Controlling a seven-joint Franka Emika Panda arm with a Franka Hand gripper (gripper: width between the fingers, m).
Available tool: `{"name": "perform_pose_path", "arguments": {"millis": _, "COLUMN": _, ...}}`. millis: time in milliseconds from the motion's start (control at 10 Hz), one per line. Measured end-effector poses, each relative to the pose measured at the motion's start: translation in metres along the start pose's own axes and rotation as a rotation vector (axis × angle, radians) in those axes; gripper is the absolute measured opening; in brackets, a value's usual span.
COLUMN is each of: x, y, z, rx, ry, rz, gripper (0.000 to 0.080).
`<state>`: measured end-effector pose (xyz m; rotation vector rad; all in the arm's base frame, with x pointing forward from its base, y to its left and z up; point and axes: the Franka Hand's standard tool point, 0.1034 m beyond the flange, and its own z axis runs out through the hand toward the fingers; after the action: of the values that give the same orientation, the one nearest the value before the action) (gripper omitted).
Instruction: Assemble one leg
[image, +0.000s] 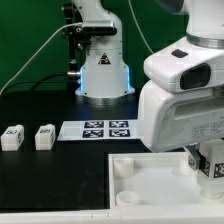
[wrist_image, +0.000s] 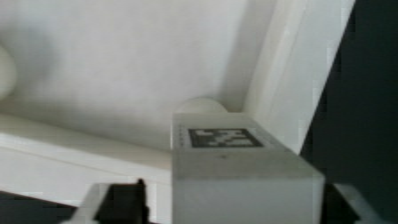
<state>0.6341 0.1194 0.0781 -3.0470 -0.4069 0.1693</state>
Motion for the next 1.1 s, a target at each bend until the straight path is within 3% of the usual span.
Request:
{"name": "perform_pose_path", "arguments": {"millis": 100, "x": 0.0, "y": 0.0002, "z": 0.0, "rx": 0.0, "ry": 0.0, "rz": 0.029, "gripper": 0.0291}}
{"name": "perform_pose_path", "arguments": {"millis": 300, "x": 0.0001, "y": -0.0001, "z": 0.0, "rx": 0.001, "ry": 0.0, "rz": 0.068, "gripper": 0.0291}}
{"name": "perform_pose_path", "arguments": {"millis": 500, "x": 0.0029, "y": 0.0013, "z": 0.0008, "rx": 0.006, "ry": 0.012, "rz": 0.304, "gripper": 0.0291}}
{"name": "perform_pose_path", "arguments": {"millis": 900, "x": 0.0014, "y": 0.0049, "z": 0.0018, "rx": 0.078, "ry": 0.046, "rz": 0.874, "gripper": 0.0291}}
{"name": "perform_pose_path", "arguments": {"millis": 1100, "x": 0.0009, "y": 0.0046, "z": 0.0015, "rx": 0.082, "ry": 0.042, "rz": 1.019, "gripper": 0.0291}}
